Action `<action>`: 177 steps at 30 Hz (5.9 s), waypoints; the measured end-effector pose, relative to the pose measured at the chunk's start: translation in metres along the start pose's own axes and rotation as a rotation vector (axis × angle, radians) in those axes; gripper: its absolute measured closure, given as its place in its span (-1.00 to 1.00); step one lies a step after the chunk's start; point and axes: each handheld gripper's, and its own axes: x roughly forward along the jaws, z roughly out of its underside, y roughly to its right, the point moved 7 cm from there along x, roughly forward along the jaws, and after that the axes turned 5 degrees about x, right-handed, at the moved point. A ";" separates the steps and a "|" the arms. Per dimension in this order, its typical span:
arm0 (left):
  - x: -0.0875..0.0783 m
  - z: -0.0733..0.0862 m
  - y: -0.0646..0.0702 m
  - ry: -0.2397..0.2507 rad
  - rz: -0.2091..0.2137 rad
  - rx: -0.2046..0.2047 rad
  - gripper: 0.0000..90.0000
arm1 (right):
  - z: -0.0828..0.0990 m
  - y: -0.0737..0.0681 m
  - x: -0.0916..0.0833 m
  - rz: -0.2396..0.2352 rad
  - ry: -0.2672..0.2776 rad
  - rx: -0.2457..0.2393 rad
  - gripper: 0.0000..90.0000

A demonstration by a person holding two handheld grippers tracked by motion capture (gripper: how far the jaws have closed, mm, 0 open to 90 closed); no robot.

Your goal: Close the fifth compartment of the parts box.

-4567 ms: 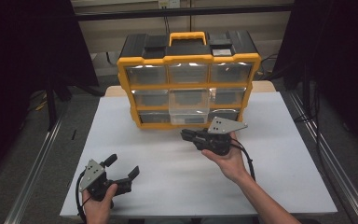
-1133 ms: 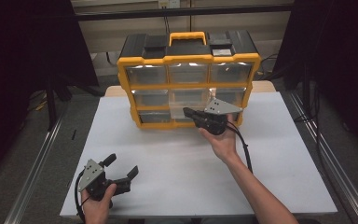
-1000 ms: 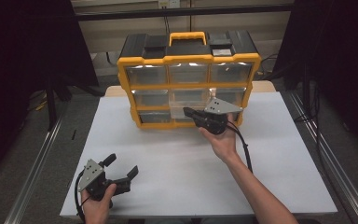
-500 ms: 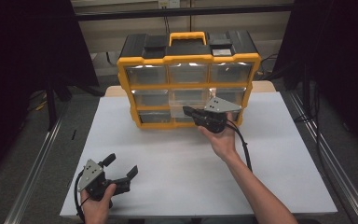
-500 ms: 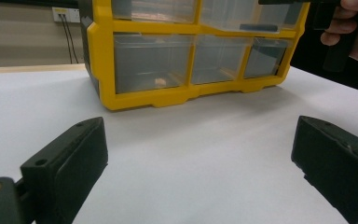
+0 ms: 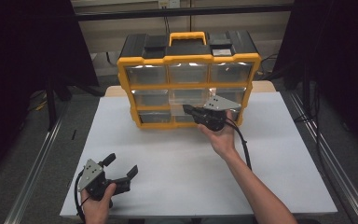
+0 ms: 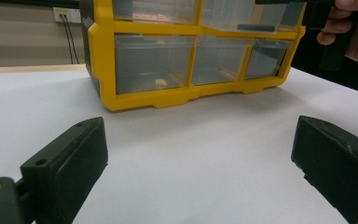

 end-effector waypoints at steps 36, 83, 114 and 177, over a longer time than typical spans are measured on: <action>0.000 0.002 -0.003 -0.006 -0.003 -0.001 -0.92 | -0.007 0.031 0.015 0.085 -0.001 -0.002 1.00; 0.005 0.004 -0.005 -0.024 0.009 -0.015 -0.92 | -0.006 0.032 0.013 0.117 0.007 0.060 0.47; 0.004 0.000 -0.005 0.010 -0.026 -0.017 -0.92 | 0.021 0.027 -0.036 0.248 -0.040 0.115 -1.00; -0.005 0.003 -0.007 -0.007 -0.050 -0.005 -0.92 | 0.058 0.035 -0.175 0.447 0.036 0.154 -0.98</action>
